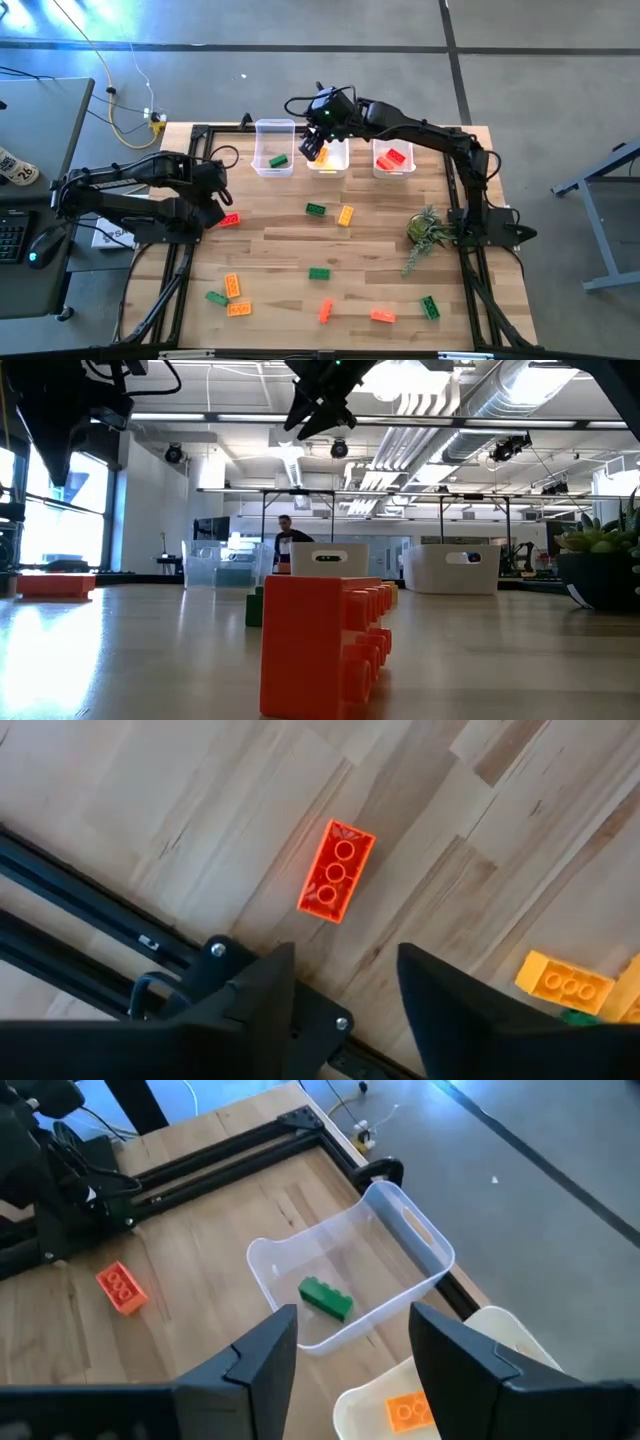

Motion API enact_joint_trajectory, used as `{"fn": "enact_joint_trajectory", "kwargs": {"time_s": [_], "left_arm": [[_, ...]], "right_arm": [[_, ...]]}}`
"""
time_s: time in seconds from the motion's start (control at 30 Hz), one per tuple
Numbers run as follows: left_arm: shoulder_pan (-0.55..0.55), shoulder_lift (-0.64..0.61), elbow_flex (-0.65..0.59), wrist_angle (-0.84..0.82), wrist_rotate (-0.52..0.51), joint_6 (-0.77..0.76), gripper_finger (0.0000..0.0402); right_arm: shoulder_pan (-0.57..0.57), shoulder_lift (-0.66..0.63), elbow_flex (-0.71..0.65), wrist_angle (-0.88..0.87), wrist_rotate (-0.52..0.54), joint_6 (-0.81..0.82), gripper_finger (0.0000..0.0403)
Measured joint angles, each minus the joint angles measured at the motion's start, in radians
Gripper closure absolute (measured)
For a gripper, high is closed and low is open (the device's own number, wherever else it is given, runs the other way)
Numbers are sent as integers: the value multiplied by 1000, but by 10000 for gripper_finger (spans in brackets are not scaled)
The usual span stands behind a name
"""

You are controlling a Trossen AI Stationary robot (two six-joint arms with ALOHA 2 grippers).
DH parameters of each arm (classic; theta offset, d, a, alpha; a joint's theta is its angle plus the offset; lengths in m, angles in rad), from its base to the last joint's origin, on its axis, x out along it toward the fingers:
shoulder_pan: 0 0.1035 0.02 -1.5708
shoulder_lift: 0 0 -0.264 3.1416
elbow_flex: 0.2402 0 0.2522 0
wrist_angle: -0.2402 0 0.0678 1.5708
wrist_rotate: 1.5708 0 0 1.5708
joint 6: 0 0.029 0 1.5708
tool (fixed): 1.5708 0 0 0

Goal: Sort & place blocks by color
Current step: Put the orange game piece into the right white bin

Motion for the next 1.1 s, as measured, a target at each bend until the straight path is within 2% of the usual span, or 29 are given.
{"fn": "enact_joint_trajectory", "kwargs": {"time_s": [0.2,0.27,0.4,0.6,0.87,1.1], "left_arm": [[-4,0,-40,4,-4,52,187],[-23,0,-71,5,-14,57,184],[-76,2,-82,-2,-112,51,188],[-122,8,-81,1,-124,9,194],[-142,118,-60,142,-79,0,195],[-144,286,-60,173,-51,15,195]], "right_arm": [[-7,0,0,-22,0,-25,224],[-12,0,0,-27,0,-27,224],[-25,0,0,-27,-2,-26,224],[-44,0,0,-27,-9,-27,224],[-55,0,0,-27,-15,-39,224],[-55,0,0,-28,-16,-71,224]]}}
